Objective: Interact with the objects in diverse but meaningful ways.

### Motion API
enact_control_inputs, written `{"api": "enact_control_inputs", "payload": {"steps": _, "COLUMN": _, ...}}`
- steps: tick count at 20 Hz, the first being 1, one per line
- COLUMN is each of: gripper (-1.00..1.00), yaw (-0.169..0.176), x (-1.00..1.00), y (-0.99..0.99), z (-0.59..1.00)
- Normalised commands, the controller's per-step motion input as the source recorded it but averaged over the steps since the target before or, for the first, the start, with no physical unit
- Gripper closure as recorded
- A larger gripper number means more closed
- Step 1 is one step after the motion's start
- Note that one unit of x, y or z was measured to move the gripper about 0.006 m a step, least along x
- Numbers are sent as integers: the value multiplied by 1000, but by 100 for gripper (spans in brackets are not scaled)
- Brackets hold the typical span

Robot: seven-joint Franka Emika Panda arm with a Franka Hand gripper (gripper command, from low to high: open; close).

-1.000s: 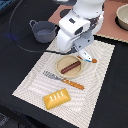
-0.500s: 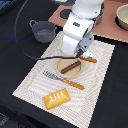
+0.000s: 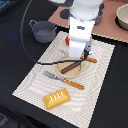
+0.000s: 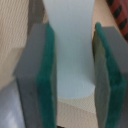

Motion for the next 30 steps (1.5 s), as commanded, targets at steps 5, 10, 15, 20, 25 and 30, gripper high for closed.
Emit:
{"api": "enact_control_inputs", "payload": {"steps": 5, "gripper": 100, "yaw": 46, "x": -670, "y": -193, "z": -32}}
{"api": "enact_control_inputs", "payload": {"steps": 10, "gripper": 100, "yaw": 51, "x": -797, "y": -9, "z": -73}}
{"api": "enact_control_inputs", "payload": {"steps": 15, "gripper": 100, "yaw": 82, "x": -578, "y": 77, "z": -15}}
{"api": "enact_control_inputs", "payload": {"steps": 20, "gripper": 100, "yaw": 89, "x": -454, "y": 15, "z": -66}}
{"api": "enact_control_inputs", "payload": {"steps": 25, "gripper": 100, "yaw": 68, "x": -300, "y": 0, "z": -120}}
{"api": "enact_control_inputs", "payload": {"steps": 30, "gripper": 100, "yaw": 60, "x": -318, "y": -19, "z": -150}}
